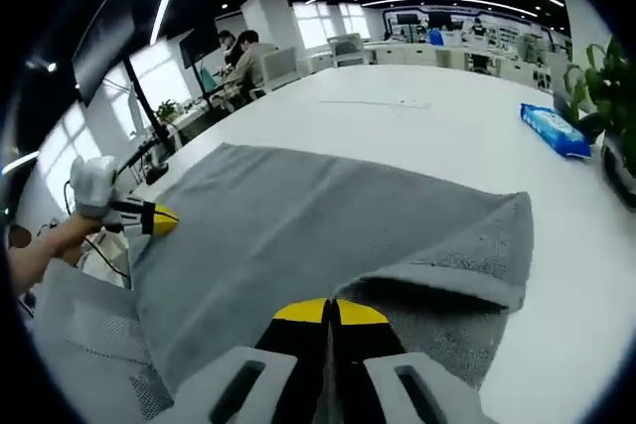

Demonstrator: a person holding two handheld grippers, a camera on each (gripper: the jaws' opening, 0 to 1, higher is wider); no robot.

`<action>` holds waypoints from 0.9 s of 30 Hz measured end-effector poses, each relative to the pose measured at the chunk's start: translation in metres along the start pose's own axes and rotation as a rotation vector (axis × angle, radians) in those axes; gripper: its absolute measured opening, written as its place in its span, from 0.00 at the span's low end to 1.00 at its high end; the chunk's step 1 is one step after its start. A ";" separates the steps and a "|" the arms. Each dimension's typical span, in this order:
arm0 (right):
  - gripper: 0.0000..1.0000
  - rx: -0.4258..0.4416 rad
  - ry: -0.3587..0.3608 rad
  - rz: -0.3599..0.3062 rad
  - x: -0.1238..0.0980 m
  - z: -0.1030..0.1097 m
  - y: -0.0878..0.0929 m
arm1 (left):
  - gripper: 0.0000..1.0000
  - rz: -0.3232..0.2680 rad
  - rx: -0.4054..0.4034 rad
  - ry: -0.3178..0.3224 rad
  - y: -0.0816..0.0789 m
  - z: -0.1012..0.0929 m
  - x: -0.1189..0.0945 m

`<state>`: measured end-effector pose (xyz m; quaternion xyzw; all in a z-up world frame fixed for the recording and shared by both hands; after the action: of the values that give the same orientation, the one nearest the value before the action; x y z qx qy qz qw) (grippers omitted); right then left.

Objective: Open the folded towel by lifting each exposed corner and separating the folded layers until the towel lies flat within the target outline without major curled edges

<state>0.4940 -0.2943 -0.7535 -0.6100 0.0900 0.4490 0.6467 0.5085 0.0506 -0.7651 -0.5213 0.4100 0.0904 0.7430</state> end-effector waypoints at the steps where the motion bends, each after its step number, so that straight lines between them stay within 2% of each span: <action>1: 0.00 -0.010 -0.003 0.010 0.002 0.002 0.002 | 0.00 -0.003 0.000 -0.001 0.000 0.000 0.000; 3: 0.00 -0.040 -0.007 0.045 0.008 0.004 0.008 | 0.00 -0.011 -0.006 -0.003 0.001 0.000 0.000; 6: 0.02 -0.089 -0.017 0.051 0.012 0.006 0.011 | 0.00 -0.018 -0.014 -0.005 0.002 0.000 0.000; 8: 0.07 -0.085 -0.027 0.049 0.009 0.006 0.009 | 0.00 -0.017 -0.012 -0.006 0.001 -0.001 -0.001; 10: 0.12 -0.087 -0.049 0.023 0.001 0.006 0.006 | 0.00 -0.016 -0.010 -0.007 0.001 -0.001 -0.001; 12: 0.16 -0.080 -0.047 -0.040 -0.015 -0.001 0.000 | 0.00 -0.017 -0.011 -0.008 0.001 -0.001 -0.001; 13: 0.16 -0.049 -0.041 -0.094 -0.028 -0.007 -0.004 | 0.00 -0.017 -0.012 -0.008 0.001 -0.001 -0.001; 14: 0.16 -0.029 -0.033 -0.124 -0.037 -0.013 -0.006 | 0.00 -0.019 -0.013 -0.009 0.002 -0.001 -0.001; 16: 0.16 0.021 0.034 -0.162 -0.060 -0.033 -0.005 | 0.00 -0.022 -0.013 -0.011 0.002 -0.001 -0.001; 18: 0.15 0.049 0.093 -0.133 -0.074 -0.054 0.002 | 0.00 -0.023 -0.013 -0.011 0.002 -0.001 -0.001; 19: 0.15 0.089 0.115 -0.101 -0.080 -0.068 0.011 | 0.00 -0.023 -0.013 -0.011 0.002 -0.001 -0.001; 21: 0.12 0.172 0.131 -0.079 -0.087 -0.083 0.024 | 0.00 -0.022 -0.013 -0.009 0.002 -0.001 -0.001; 24: 0.11 0.221 0.064 -0.024 -0.091 -0.085 0.039 | 0.00 -0.023 -0.012 -0.007 0.001 -0.002 -0.002; 26: 0.08 0.184 -0.008 0.017 -0.095 -0.076 0.047 | 0.00 -0.024 -0.014 -0.007 0.001 -0.003 -0.002; 27: 0.08 0.157 -0.017 0.021 -0.096 -0.074 0.049 | 0.00 -0.025 -0.015 -0.008 0.001 -0.003 -0.003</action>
<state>0.4363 -0.4106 -0.7426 -0.5525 0.1256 0.4525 0.6886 0.5045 0.0492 -0.7645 -0.5317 0.3998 0.0862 0.7416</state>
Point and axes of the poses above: the point that each gripper's makers call its tool centre point, and the gripper's own axes: x roughly forward along the fingers, z roughly to its left, y roughly out of its underside, the point moved 9 cm from there along -x, roughly backward along the fingers, and after that the axes turned 2 degrees about -z, right-handed, at the moved point
